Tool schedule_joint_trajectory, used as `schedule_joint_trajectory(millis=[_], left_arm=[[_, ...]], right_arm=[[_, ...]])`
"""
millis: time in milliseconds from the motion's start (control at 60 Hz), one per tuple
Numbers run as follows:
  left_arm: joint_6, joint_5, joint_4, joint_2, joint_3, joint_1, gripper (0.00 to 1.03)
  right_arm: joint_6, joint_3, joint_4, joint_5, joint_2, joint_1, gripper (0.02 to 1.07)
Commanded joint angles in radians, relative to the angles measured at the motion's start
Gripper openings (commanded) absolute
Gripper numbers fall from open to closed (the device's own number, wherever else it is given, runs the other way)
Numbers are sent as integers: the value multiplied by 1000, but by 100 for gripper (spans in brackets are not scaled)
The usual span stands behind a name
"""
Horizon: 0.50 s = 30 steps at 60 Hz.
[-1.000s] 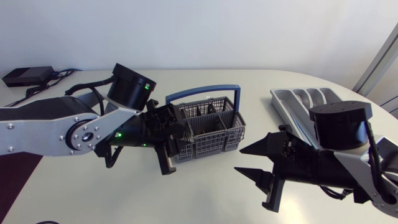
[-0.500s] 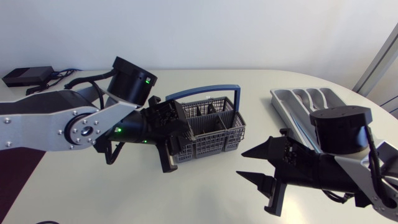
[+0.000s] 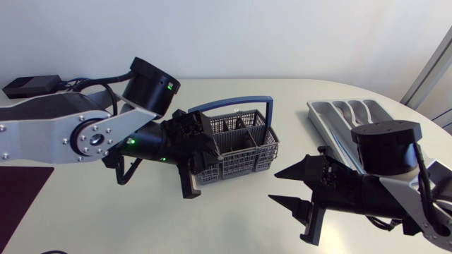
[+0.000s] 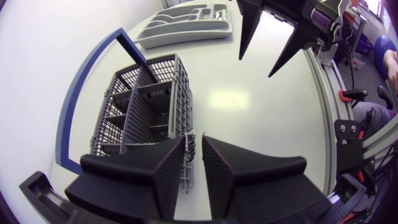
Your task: Sort the cutlery from the basket into the organizer compartments.
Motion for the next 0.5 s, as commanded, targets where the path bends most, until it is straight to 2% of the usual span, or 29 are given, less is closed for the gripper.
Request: schedule_joint_trajectory(millis=[0, 33, 117, 483], left_arm=[[17, 14, -19, -3, 37, 10, 16], [17, 14, -28, -2, 45, 10, 14], [17, 27, -44, 3, 60, 15, 4], [11, 61, -145, 55, 139, 36, 3]], right_arm=[[-5, 0, 1, 7, 10, 6, 63], [-3, -1, 1, 8, 10, 11, 63], [-2, -3, 1, 14, 11, 15, 63], [0, -6, -5, 20, -6, 14, 63]])
